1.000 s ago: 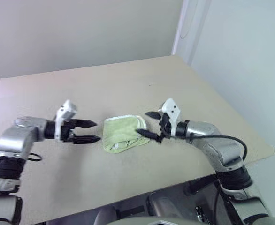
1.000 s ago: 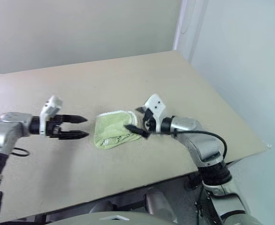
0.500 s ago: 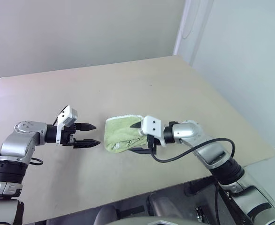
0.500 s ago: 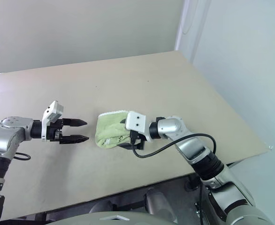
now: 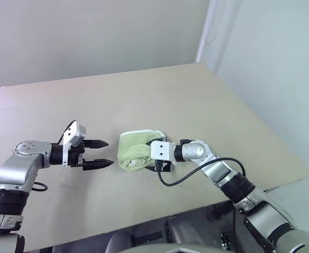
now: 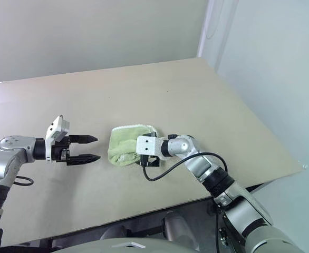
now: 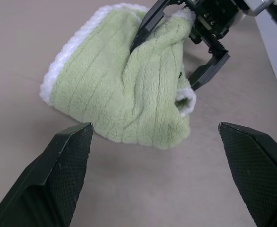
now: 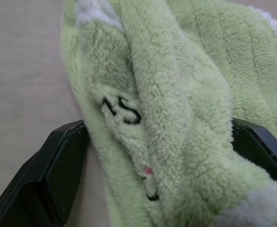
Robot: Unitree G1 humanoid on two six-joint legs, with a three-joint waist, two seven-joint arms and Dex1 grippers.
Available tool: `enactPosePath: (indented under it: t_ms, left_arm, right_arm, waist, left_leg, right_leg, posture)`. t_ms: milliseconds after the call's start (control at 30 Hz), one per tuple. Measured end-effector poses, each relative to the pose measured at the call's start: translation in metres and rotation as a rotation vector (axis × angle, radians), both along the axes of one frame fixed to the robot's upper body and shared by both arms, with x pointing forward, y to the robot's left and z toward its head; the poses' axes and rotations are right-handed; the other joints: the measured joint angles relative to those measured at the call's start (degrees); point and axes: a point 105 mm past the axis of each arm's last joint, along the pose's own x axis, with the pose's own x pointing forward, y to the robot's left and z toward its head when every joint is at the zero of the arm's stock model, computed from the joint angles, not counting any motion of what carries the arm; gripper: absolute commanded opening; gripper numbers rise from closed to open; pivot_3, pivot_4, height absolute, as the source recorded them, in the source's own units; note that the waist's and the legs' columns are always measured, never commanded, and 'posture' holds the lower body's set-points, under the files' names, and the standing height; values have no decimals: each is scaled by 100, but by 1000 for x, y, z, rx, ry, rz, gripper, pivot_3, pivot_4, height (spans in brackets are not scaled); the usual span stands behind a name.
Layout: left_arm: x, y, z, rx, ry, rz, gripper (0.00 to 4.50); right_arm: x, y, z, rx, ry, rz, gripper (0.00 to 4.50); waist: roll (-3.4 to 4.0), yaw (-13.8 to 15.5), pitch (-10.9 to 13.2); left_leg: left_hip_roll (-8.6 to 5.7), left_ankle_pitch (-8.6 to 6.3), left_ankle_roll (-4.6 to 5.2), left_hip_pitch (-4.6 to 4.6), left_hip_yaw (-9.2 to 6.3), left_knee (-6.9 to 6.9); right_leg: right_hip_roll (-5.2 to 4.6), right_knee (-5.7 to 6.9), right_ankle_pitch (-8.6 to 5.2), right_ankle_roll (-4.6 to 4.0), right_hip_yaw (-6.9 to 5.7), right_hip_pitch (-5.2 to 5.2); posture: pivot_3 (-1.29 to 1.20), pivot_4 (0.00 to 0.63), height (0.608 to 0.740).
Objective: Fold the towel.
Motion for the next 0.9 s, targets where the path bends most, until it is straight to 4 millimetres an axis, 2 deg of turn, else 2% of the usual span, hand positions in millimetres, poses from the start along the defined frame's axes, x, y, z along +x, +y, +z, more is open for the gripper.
enactPosePath:
  t_ms: [333,567,900]
  left_arm:
    - [3,-1,-2,-1,-2,27,4484]
    - [10,-4,3,-1,-30,35,4484]
    - [15,-5,4,8,-42,47,4484]
  right_arm:
    - [7,-2,7,-8,-114,-4,4500]
    - [10,7,18,58,-165,-10,4500]
    - [5,13,27,86,-226,43,4500]
  waist:
    - [-1,-2,-1]
    - [-1,-7,-1]
    - [-1,-10,-1]
  left_leg:
    - [0,0,0,2,-1,2]
    - [0,0,0,2,-1,2]
    - [0,0,0,3,-2,2]
  right_leg:
    - [0,3,1,-1,0,2]
    - [0,4,1,-1,0,2]
    - [0,4,2,-1,0,3]
  posture:
    - [0,0,740]
    - [0,0,740]
    - [0,0,740]
